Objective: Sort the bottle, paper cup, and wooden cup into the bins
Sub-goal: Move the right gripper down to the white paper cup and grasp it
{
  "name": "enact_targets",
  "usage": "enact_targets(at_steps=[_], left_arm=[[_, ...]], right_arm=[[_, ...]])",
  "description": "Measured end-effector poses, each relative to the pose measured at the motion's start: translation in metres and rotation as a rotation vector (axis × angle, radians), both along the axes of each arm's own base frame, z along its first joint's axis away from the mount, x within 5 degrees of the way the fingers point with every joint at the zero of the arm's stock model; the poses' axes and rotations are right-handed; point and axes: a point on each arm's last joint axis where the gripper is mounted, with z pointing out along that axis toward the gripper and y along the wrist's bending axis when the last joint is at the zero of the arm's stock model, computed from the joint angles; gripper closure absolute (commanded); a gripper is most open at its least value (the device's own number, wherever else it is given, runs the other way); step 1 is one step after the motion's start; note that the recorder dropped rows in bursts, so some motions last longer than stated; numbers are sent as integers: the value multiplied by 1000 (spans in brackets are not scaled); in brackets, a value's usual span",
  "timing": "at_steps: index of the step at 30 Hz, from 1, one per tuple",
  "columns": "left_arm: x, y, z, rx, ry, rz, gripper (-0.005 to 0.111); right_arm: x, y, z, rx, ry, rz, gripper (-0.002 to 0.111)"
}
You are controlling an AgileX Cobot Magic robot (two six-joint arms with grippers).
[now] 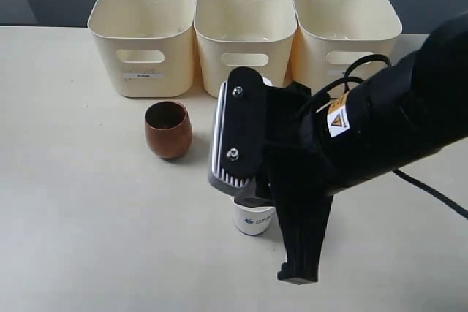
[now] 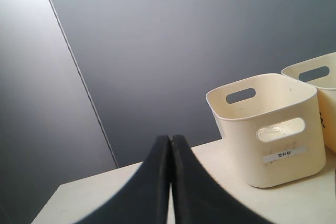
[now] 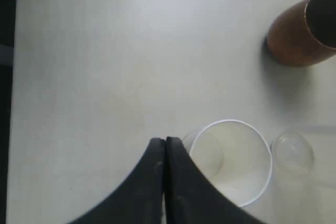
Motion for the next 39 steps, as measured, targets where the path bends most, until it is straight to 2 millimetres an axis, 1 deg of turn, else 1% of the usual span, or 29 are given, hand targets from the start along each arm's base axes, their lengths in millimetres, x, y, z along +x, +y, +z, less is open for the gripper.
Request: enact_targets(at_steps=[5,6,7,9,14,15,21,28,32,36,39], left_arm=[[0,0,0,0,0,0,107],[0,0,0,0,0,0,107],[0,0,0,0,0,0,107],[0,0,0,0,0,0,107],[0,0,0,0,0,0,107],[0,0,0,0,0,0,107],[0,0,0,0,0,0,107],[0,0,0,0,0,0,107],[0,0,0,0,0,0,107],[0,0,0,0,0,0,107],[0,0,0,0,0,0,107]], right_arm=[[3,4,-9,-26,25,-4,109],[4,5,-13,-35,33,-4,108],[5,6,-15,-42,39,-5,105],[7,8,-21,-62,51,-4,94],[9,9,-26,-74,63,-18,50],[10,10,-25,-67,60,-29,46],[12,10,-25,-56,58,-76,49],[13,11,-26,-56,56,-87,49],[16,13,-35,-87,75,-102,49],[23,15,-51,-158,77,-109,49],[27,14,-55,-177,48,-123,49]])
